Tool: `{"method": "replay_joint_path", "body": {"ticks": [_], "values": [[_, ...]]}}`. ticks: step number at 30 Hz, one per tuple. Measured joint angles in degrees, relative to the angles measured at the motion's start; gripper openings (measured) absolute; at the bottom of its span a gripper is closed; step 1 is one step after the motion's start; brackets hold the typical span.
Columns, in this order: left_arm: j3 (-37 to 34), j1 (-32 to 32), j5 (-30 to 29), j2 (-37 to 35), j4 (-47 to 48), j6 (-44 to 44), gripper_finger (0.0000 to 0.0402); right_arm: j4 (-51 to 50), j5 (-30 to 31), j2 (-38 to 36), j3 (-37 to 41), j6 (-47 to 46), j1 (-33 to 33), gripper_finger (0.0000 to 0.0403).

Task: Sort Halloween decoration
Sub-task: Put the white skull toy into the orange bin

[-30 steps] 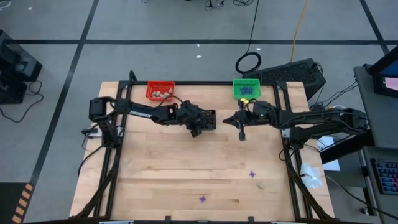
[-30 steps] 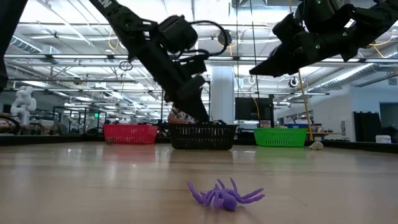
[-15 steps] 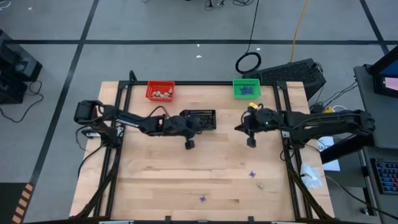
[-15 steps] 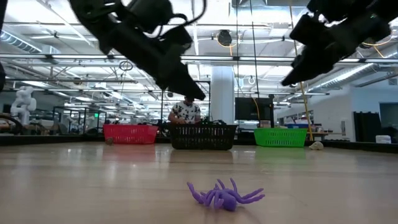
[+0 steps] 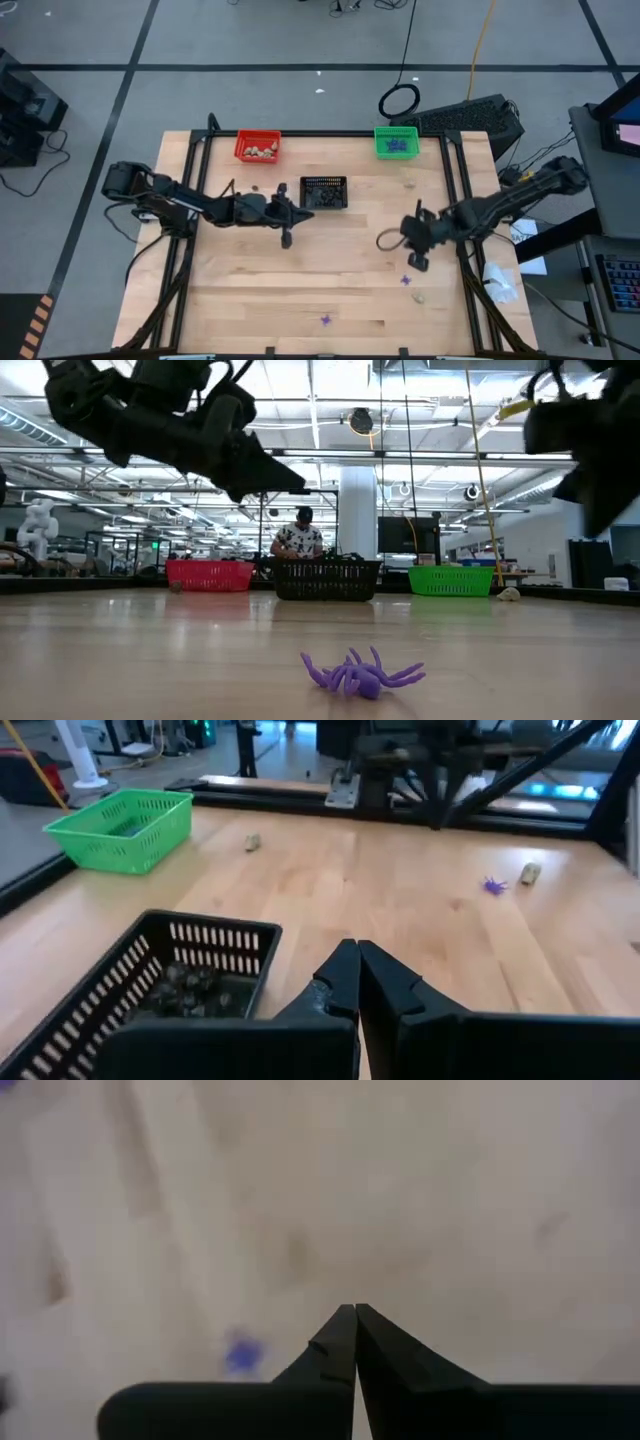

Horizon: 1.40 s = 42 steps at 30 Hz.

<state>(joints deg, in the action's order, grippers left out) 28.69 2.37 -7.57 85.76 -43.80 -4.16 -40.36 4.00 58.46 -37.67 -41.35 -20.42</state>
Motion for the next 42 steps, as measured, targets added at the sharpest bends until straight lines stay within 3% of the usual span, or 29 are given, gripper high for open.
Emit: {"method": "replay_joint_path", "body": {"ticks": [10, 20, 27, 42], "values": [[-5.36, -0.66, 0.61, -0.24, -9.52, 0.02, 0.0, -1.98, -7.36, 12.92, -6.97, -24.0, -17.45, 0.0016], [-5.6, -1.27, 0.59, -0.22, -9.75, 0.1, 0.0, -2.09, -14.32, 24.61, -13.1, -39.33, -23.8, 0.0162], [-5.6, -1.27, 0.58, -0.22, -9.72, 0.25, 0.0, -2.55, -14.55, 29.94, -13.07, -37.75, -24.34, 0.0215], [-5.55, -1.28, 0.52, -0.22, -9.36, 1.54, 0.0, 1.88, -8.5, 32.28, -13.07, -35.51, -24.36, 0.0191]]}}
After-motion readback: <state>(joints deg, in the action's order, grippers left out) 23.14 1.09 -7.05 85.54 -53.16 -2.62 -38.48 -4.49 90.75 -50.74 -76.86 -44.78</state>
